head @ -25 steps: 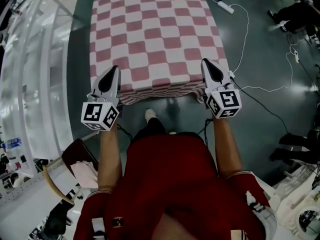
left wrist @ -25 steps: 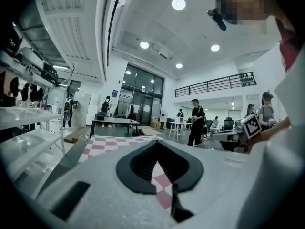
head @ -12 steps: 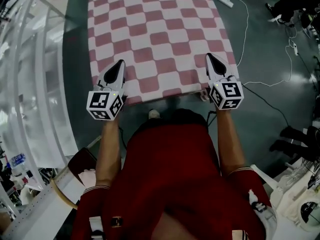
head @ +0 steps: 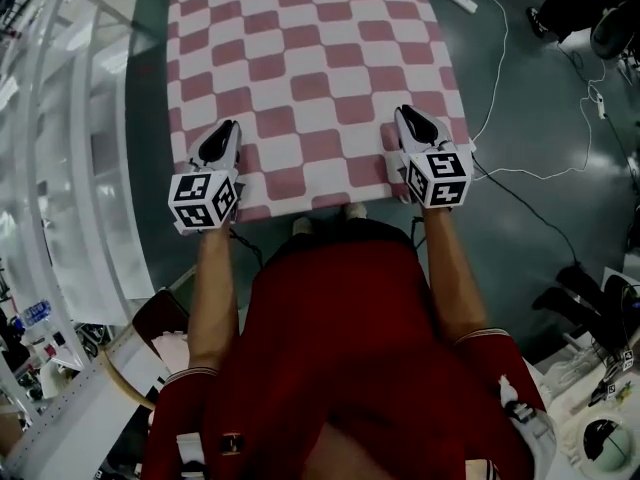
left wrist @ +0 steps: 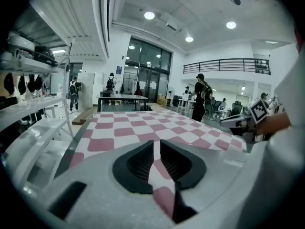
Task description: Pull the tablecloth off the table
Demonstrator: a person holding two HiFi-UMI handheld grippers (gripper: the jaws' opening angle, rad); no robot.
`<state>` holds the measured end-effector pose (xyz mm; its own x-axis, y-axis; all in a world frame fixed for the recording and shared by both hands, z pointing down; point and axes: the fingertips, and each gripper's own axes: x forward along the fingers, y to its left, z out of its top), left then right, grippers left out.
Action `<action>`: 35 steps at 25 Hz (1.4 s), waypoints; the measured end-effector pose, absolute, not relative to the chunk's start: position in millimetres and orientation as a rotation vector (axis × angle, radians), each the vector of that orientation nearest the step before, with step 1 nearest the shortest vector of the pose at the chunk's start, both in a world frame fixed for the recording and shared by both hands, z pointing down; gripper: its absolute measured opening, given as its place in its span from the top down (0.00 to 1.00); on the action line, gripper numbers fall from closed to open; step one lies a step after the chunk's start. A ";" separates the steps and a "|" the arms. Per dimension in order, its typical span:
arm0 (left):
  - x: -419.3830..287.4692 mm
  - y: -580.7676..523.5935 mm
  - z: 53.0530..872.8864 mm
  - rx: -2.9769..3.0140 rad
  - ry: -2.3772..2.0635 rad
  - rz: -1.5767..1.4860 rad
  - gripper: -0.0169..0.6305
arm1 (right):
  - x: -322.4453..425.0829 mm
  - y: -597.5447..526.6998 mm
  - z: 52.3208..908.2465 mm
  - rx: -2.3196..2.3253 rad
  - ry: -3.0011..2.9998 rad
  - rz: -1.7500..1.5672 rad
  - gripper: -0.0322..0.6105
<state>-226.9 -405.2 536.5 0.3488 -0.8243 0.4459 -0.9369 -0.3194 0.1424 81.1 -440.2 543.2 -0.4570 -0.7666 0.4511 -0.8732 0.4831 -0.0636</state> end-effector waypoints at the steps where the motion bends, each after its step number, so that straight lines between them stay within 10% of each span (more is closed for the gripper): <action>1: -228.5 -406.9 542.0 2.218 -1.557 0.429 0.89 | 81.6 -444.2 548.8 1.361 -2.362 0.421 0.86; 15: -249.7 -408.6 619.1 1.917 -1.509 0.731 0.60 | 95.6 -471.2 621.1 1.269 -2.121 0.577 0.50; 35: -248.2 -407.5 642.8 1.847 -1.437 0.897 0.61 | 90.5 -471.2 643.7 1.226 -2.031 0.664 0.48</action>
